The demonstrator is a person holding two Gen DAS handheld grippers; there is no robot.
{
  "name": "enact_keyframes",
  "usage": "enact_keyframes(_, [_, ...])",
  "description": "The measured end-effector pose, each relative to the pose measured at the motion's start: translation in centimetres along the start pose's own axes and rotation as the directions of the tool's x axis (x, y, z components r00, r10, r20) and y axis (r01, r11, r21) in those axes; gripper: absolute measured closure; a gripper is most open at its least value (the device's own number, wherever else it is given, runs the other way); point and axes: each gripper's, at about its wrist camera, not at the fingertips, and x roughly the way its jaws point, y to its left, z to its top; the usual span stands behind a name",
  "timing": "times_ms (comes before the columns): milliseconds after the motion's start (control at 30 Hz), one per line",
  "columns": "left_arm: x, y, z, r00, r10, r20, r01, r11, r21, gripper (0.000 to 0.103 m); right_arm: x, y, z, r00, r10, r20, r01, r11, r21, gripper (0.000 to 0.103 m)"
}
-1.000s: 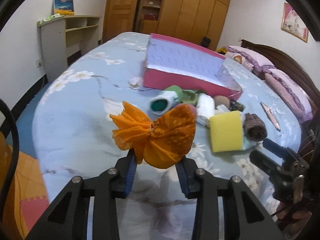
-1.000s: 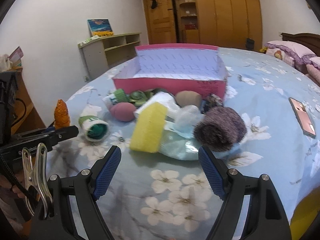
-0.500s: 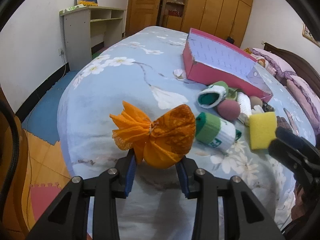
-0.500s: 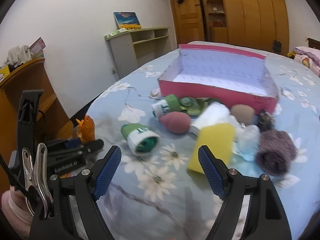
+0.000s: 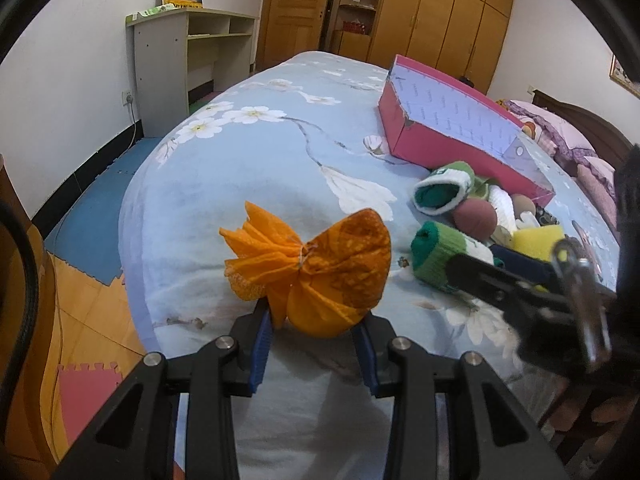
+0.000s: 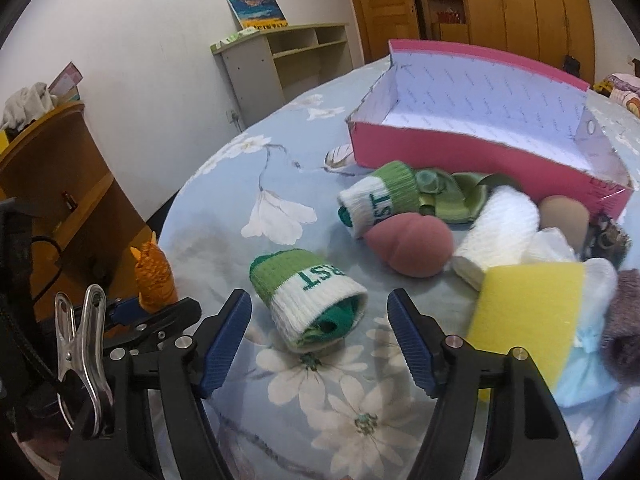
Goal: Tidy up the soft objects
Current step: 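Carry the orange bow toward the box while the right gripper grasps a green-white sock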
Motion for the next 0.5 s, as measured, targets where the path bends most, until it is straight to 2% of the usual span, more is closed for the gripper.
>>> enact_keyframes(200, [0.2, 0.1, 0.0, 1.000, -0.002, 0.001, 0.002, 1.000, 0.000, 0.064, 1.5, -0.2, -0.1, 1.000, -0.002, -0.010, 0.003, 1.000, 0.007, 0.055])
enact_keyframes(233, [0.2, 0.1, 0.0, 1.000, -0.001, 0.001, 0.001, 1.000, 0.000, 0.064, 1.5, -0.3, -0.1, 1.000, 0.003, -0.007, -0.003, 1.000, 0.008, 0.061])
enact_keyframes(300, [0.3, 0.2, 0.0, 1.000, -0.001, 0.001, 0.001, 1.000, -0.001, 0.064, 1.3, -0.5, -0.1, 1.000, 0.013, -0.002, -0.013, 1.000, 0.010, 0.067])
enact_keyframes(333, [0.2, 0.1, 0.0, 1.000, -0.001, 0.001, 0.001, 1.000, -0.001, 0.064, 1.1, -0.5, -0.1, 1.000, 0.016, 0.001, -0.016, 1.000, 0.009, 0.073])
enact_keyframes(500, [0.1, 0.1, 0.1, 1.000, 0.001, 0.004, -0.001, 1.000, 0.002, 0.064, -0.1, -0.2, -0.3, 1.000, 0.017, 0.026, -0.016, 1.000, -0.013, 0.077])
